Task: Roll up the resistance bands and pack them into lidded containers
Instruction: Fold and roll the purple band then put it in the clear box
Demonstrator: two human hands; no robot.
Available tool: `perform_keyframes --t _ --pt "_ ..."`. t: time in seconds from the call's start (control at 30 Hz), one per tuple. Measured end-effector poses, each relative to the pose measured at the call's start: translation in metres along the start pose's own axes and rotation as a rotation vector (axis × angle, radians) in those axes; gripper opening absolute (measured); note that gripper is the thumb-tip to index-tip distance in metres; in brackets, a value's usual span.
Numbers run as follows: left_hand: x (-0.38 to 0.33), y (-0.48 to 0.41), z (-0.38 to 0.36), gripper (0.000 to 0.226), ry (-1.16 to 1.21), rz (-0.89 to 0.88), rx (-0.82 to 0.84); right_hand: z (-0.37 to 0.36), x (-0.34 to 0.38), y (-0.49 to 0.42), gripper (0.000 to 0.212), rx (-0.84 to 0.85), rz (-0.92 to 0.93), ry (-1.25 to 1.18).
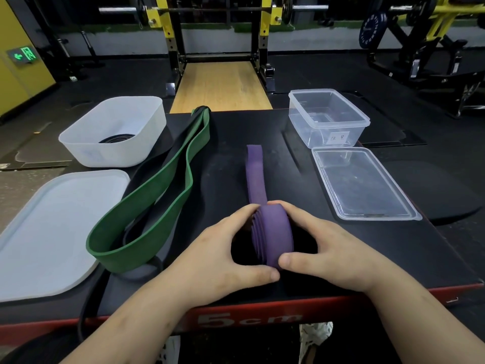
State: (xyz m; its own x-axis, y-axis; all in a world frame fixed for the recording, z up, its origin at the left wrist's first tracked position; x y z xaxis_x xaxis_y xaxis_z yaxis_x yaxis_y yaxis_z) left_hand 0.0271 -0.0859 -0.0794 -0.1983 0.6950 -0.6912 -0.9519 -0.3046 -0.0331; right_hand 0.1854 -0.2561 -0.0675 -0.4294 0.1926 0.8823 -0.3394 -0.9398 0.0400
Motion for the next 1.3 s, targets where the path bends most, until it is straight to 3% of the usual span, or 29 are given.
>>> perform_keyframes --t 0.2,0.37,0.47,0.63,0.9,1.07,1.3 --pt "0.0038 -0.0037 -0.0003 0.101 0.032 0.010 0.001 -0.0012 -0.0030 0.0019 0.101 0.011 0.014 -0.058" --pt "0.0050 -0.0006 -0.0029 0.097 0.038 0.010 0.025 -0.0011 0.0017 0.0036 0.080 0.010 0.041 -0.100" --pt "0.0026 0.0024 -0.0018 0.106 0.004 0.004 0.030 -0.0009 0.0005 0.0023 0.074 -0.005 0.041 -0.100" --pt "-0.0009 -0.0016 0.0006 0.100 0.013 0.009 0.001 -0.0006 -0.0034 0.0019 0.094 0.006 0.029 -0.089" --pt "-0.0010 0.0004 0.0003 0.108 0.019 0.004 -0.019 -0.0005 -0.0029 -0.0010 0.079 -0.021 0.030 -0.135" --pt "0.0020 -0.0011 -0.0013 0.105 0.047 0.017 -0.016 -0.0009 -0.0049 -0.0002 0.092 0.006 0.027 -0.148" --pt "0.0017 -0.0001 -0.0007 0.106 0.031 0.009 -0.009 -0.0039 -0.0030 -0.0036 0.064 -0.020 0.052 -0.172"
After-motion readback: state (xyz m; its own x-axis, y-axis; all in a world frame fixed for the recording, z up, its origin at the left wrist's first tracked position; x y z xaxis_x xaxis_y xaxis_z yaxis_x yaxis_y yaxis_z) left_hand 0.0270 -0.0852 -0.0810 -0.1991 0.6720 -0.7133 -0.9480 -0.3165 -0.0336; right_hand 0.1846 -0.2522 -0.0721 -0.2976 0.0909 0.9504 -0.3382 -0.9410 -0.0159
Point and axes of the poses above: each hand's wrist, its own y-axis away from the middle knuckle, its own z-axis out of the back of the hand, x = y × z, the point moved 1 cm from there along -y, towards the middle knuckle, and after that the axes turned 7 degrees about -y, right-handed, at the moved point
